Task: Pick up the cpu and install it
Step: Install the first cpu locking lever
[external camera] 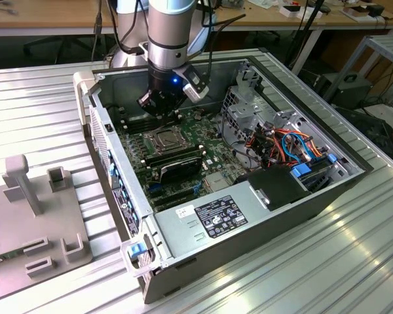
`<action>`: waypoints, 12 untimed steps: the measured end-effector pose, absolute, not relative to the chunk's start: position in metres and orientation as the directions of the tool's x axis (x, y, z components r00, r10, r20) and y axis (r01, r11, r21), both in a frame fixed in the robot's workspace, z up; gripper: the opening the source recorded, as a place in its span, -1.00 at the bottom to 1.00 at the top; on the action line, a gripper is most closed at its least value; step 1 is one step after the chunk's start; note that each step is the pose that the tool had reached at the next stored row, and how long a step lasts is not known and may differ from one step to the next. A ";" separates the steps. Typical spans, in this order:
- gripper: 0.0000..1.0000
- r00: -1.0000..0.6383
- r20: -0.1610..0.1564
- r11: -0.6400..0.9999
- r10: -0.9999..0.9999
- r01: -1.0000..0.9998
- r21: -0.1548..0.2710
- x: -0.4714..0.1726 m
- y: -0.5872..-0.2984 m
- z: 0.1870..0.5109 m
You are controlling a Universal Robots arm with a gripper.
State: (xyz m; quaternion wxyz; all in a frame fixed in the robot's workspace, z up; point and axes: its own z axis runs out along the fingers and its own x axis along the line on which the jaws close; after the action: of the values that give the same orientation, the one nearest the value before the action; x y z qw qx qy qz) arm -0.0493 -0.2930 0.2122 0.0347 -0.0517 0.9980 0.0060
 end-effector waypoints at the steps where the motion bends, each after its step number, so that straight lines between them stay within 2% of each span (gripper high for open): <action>1: -0.79 -0.992 -0.070 0.995 -0.103 -0.104 0.008 -0.049 -0.293 0.212; 12: -0.79 -0.992 -0.069 0.995 -0.103 -0.104 -0.001 -0.046 -0.293 0.208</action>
State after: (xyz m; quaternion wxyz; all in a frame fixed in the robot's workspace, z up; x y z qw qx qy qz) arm -0.0456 -0.2930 0.2078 0.0345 -0.0518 0.9981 0.0013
